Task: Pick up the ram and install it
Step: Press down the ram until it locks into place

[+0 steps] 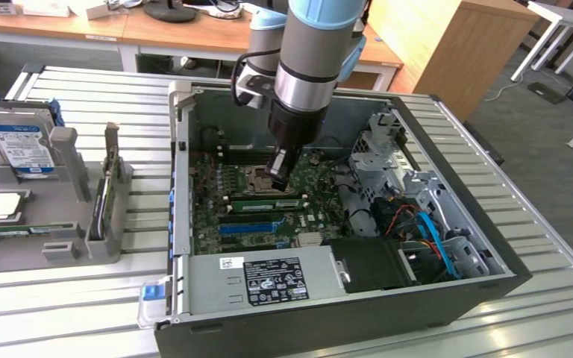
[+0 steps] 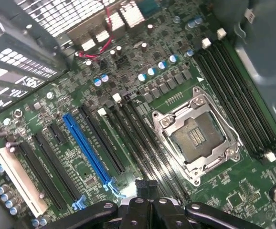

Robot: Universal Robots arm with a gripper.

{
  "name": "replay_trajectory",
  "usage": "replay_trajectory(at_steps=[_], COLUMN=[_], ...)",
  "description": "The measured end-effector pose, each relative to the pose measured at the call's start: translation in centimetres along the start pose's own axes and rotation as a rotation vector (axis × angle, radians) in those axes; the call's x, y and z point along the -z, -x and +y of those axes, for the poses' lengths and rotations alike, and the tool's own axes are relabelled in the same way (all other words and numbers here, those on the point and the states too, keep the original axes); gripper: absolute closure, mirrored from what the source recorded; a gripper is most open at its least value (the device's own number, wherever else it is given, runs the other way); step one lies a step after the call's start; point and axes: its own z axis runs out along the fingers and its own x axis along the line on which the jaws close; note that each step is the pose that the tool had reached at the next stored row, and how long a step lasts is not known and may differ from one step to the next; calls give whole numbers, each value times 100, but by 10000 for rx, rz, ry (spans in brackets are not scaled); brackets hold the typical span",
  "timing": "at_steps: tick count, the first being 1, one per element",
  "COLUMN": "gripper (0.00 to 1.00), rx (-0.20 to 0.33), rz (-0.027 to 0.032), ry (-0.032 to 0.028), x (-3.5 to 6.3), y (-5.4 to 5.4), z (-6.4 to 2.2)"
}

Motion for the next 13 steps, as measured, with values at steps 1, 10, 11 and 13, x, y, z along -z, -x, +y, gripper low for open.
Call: replay_trajectory(at_steps=[1, 10, 11, 13], gripper=[90, 90, 90, 90], rx=[-106, -1051, -1150, -1351], rz=[2, 14, 16, 19], ry=[-2, -23, -26, -30], x=[0, 0, 0, 0], y=[1, 7, 8, 10], z=[0, 5, 5, 7])
